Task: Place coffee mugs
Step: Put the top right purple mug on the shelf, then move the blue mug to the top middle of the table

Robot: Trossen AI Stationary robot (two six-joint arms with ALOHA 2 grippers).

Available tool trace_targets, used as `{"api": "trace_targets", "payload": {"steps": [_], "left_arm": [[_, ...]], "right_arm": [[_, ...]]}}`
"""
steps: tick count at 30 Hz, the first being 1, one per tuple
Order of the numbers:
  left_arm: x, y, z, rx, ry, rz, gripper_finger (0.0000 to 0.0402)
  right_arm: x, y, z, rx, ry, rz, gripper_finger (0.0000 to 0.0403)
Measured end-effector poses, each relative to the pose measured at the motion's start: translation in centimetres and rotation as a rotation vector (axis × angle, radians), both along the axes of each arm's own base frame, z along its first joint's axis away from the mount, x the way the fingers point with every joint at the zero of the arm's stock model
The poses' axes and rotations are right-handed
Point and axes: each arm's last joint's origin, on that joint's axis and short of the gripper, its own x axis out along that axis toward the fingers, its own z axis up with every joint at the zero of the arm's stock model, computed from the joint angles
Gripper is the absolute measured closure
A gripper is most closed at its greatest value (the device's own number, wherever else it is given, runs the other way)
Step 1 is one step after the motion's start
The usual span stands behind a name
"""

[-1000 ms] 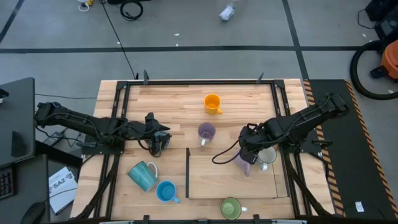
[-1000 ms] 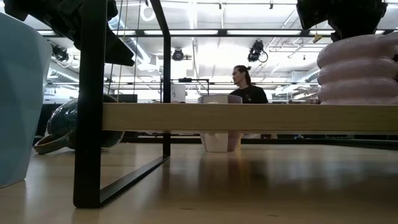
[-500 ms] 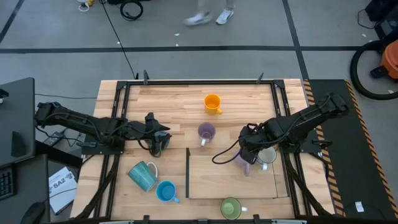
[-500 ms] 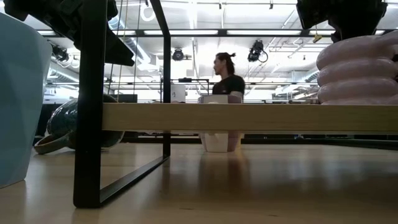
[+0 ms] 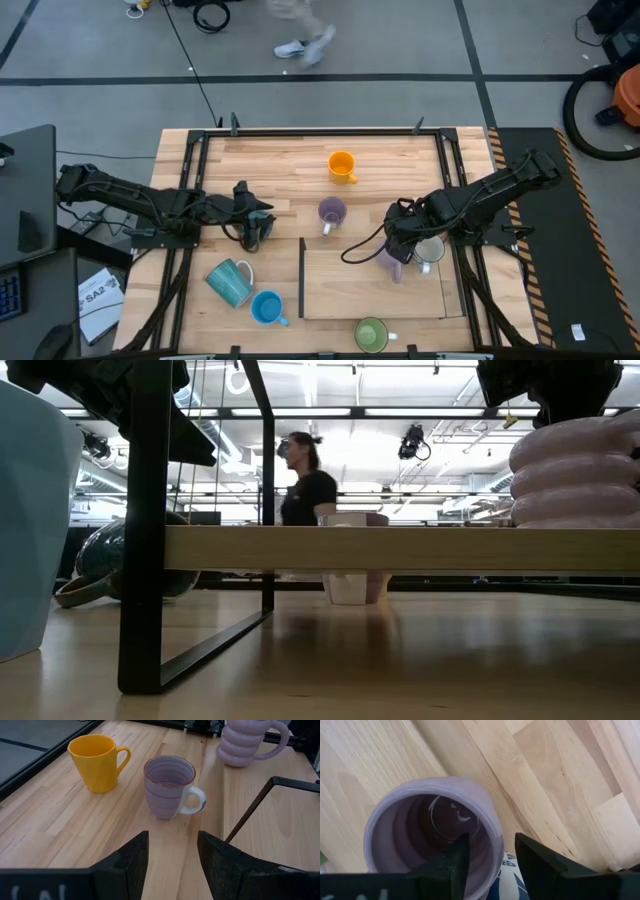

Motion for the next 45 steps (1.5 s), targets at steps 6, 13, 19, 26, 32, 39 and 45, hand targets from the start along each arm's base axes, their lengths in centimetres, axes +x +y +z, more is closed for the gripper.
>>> {"api": "trace_targets", "payload": {"steps": [6, 13, 19, 26, 32, 39, 45], "left_arm": [[0.0, 0.0, 0.0, 0.000, 0.000, 0.000, 0.0225], [0.0, 0.0, 0.0, 0.000, 0.000, 0.000, 0.0225], [0.0, 0.0, 0.0, 0.000, 0.000, 0.000, 0.0225], [0.0, 0.0, 0.0, 0.000, 0.000, 0.000, 0.0225], [0.0, 0.0, 0.0, 0.000, 0.000, 0.000, 0.0225], [0.3, -0.1, 0.6, -0.075, -0.082, 0.028, 0.0225], [0.7, -0.1, 3.3, -0.087, -0.144, 0.027, 0.0225]], "right_arm": [[0.0, 0.0, 0.0, 0.000, 0.000, 0.001, 0.0228], [0.0, 0.0, 0.0, -0.001, 0.001, 0.007, 0.0224], [0.0, 0.0, 0.0, -0.002, 0.001, 0.010, 0.0224], [-0.1, 0.0, 0.1, 0.000, -0.005, 0.009, 0.0224], [-0.5, -0.2, 1.5, 0.019, -0.057, 0.010, 0.0224], [-1.5, -0.6, 3.4, 0.017, -0.146, 0.041, 0.0224], [-2.0, -1.4, 4.2, -0.090, -0.215, 0.076, 0.0224]]}}
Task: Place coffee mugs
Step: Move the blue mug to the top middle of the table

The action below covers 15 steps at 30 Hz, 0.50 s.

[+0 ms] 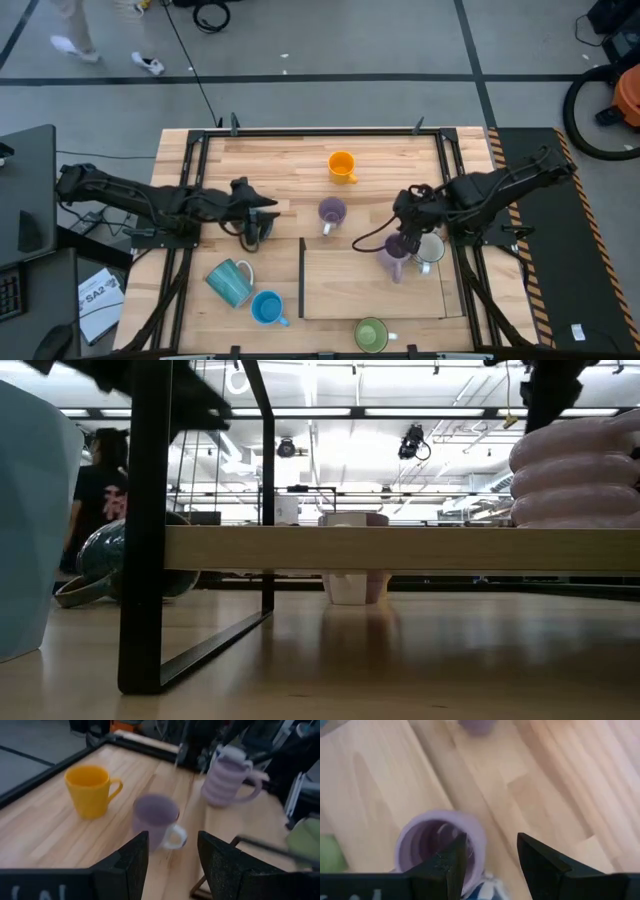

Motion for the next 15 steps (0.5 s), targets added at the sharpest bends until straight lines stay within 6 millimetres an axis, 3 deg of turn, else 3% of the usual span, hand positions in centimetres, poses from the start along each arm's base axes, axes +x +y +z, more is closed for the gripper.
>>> {"api": "trace_targets", "payload": {"steps": [6, 10, 15], "left_arm": [[0.3, 0.0, 3.9, 0.003, 0.019, 0.001, 0.0225], [1.3, -0.2, 6.0, 0.007, 0.132, 0.023, 0.0225], [3.7, -0.5, 7.2, 0.016, 0.352, 0.081, 0.0225]], "right_arm": [[0.5, -0.8, 0.3, -0.009, -0.046, -0.003, 0.0224], [1.1, -1.2, 0.5, -0.018, -0.089, 0.021, 0.0224], [1.6, -1.5, 0.7, -0.019, -0.133, 0.024, 0.0224]]}}
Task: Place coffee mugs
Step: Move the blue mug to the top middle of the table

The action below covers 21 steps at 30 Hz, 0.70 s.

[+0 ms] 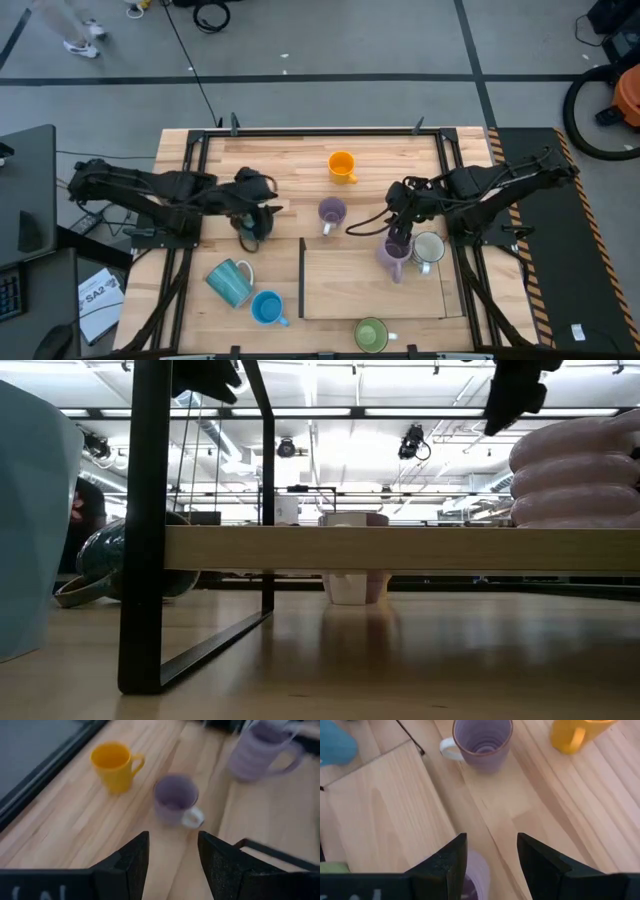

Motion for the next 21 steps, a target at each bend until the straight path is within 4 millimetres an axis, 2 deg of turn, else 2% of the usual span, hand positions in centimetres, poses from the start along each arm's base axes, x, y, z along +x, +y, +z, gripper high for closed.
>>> {"api": "trace_targets", "payload": {"steps": [4, 10, 16, 21], "left_arm": [[1.9, -0.3, -0.1, -0.018, 0.155, 0.053, 0.0225], [4.2, -0.7, -2.4, -0.028, 0.380, 0.139, 0.0225], [4.8, -0.9, -5.6, -0.054, 0.603, 0.240, 0.0225], [5.0, -1.1, -7.2, -0.064, 0.716, 0.291, 0.0225]], "right_arm": [[0.2, -0.1, 0.1, 0.005, -0.020, -0.006, 0.0224], [0.2, -0.1, 0.1, 0.005, -0.019, -0.005, 0.0224], [0.2, -0.1, 0.1, 0.005, -0.019, -0.005, 0.0224], [0.2, -0.1, 0.1, 0.005, -0.019, -0.004, 0.0224]]}}
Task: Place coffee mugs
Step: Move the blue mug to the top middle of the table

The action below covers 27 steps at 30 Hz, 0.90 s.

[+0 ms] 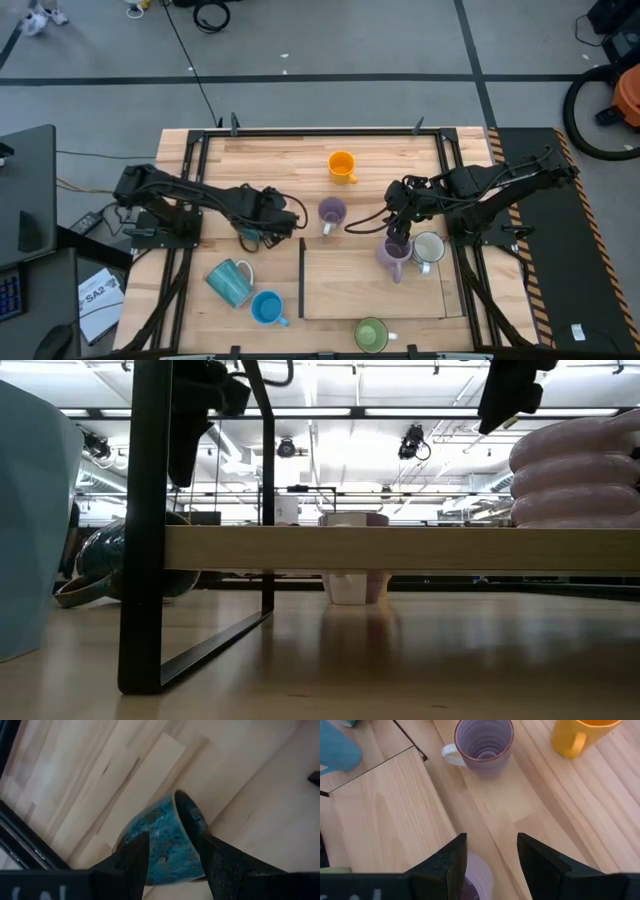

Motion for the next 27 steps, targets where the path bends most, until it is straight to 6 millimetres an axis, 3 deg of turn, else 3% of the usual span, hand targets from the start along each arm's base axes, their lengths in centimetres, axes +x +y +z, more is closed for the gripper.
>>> {"api": "trace_targets", "payload": {"steps": [17, 27], "left_arm": [[1.2, -0.2, -1.7, 0.020, 0.016, 0.044, 0.0225], [2.2, -0.3, -4.0, 0.037, 0.103, 0.041, 0.0225]], "right_arm": [[0.0, 0.0, 0.0, 0.000, 0.000, 0.000, 0.0224], [0.1, 0.0, 0.0, 0.001, -0.005, 0.000, 0.0224]]}}
